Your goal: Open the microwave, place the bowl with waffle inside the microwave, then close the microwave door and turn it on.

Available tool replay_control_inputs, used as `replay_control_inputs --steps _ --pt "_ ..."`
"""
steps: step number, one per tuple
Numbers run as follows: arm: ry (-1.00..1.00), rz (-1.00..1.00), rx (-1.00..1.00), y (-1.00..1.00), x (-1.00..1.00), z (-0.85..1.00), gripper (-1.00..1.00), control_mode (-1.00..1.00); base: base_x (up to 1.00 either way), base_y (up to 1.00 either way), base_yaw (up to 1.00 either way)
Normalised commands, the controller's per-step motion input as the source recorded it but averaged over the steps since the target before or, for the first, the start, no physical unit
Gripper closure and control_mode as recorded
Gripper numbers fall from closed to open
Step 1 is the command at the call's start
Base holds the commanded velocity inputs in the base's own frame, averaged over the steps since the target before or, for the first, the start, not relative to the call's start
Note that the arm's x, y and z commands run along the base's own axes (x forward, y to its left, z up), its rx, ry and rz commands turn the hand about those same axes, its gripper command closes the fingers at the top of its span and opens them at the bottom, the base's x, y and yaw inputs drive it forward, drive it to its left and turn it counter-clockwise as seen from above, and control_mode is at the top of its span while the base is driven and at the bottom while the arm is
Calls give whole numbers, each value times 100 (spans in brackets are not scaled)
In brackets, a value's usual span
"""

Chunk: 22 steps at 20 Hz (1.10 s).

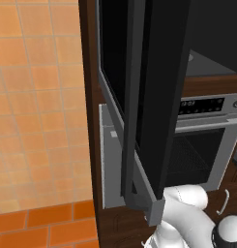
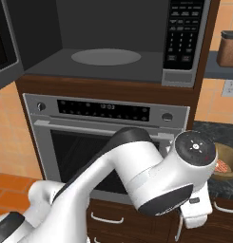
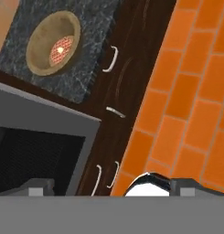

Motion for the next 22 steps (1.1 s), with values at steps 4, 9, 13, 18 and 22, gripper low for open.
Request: replay_control_inputs --steps 4,9,13,18,22 --pt "0 -4 19 -74 57 -60 -100 -100 0 0 0" --pt "-4 -7 11 -32 69 -63 -100 -100 0 0 0" --pt "-3 -15 10 -32 75 -37 -100 -100 0 0 0" --pt "-7 -25 9 -42 71 -31 -100 -100 0 0 0" --pt "-9 -24 12 -42 77 -20 -100 -100 0 0 0"
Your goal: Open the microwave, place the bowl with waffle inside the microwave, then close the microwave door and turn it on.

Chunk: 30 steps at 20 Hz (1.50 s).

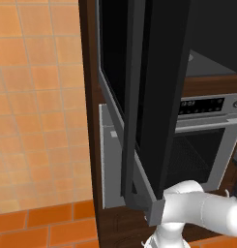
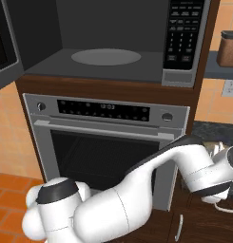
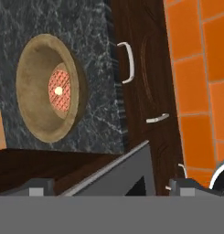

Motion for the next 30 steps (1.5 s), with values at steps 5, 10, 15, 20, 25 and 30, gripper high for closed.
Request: replay_control_inputs --steps 5,10,15,20,25,30 --pt "-3 -9 10 -38 47 -35 -100 -100 0 0 0" --pt "0 10 8 -50 17 -45 -100 -100 0 0 0" --pt "0 7 6 -24 24 -15 -100 -100 0 0 0" --pt "-1 5 0 0 42 -25 -100 -100 0 0 0" --pt "0 2 1 -3 51 -39 -100 -100 0 0 0" --pt "0 0 1 -7 50 -33 -100 -100 0 0 0"
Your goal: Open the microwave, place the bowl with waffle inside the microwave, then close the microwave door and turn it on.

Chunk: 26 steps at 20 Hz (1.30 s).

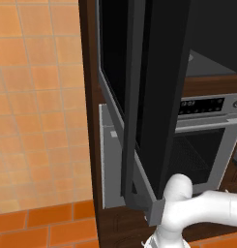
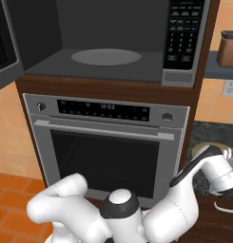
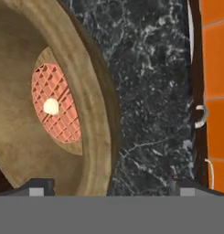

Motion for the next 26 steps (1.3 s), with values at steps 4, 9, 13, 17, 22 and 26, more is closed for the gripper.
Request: replay_control_inputs --steps 4,9,13,17,22,26 --pt "0 0 3 -28 30 -18 -100 -100 0 0 0" --pt "0 0 2 -30 20 -26 -100 -100 0 0 0" --pt "0 0 0 0 0 -23 -100 -100 0 0 0" --pt "0 0 0 0 0 0 -100 -100 0 0 0" --pt "0 0 0 0 0 0 100 -100 0 0 0" --pt "0 0 0 0 0 0 100 -100 0 0 0"
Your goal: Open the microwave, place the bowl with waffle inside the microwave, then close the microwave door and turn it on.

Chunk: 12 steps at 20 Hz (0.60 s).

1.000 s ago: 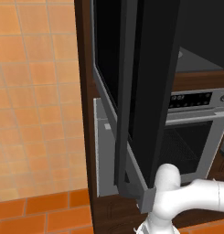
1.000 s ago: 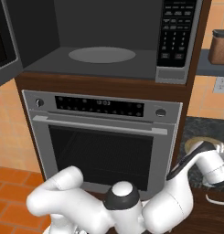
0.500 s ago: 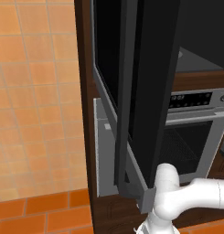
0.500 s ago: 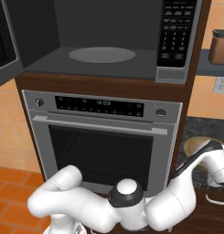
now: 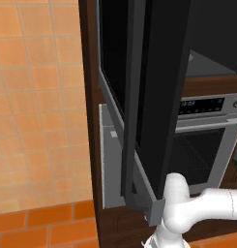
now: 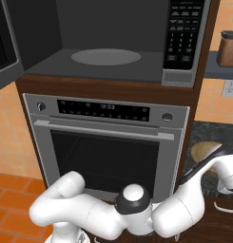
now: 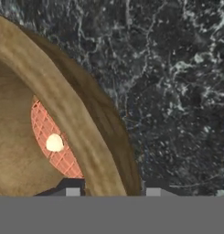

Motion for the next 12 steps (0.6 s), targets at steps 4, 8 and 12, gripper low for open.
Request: replay_control_inputs --steps 4,8,12 --pt "0 0 0 0 0 0 100 -100 0 0 0" --pt "-1 0 0 -2 -11 3 100 -100 0 0 0" --pt "-7 -6 0 -42 -86 41 100 -100 0 0 0"
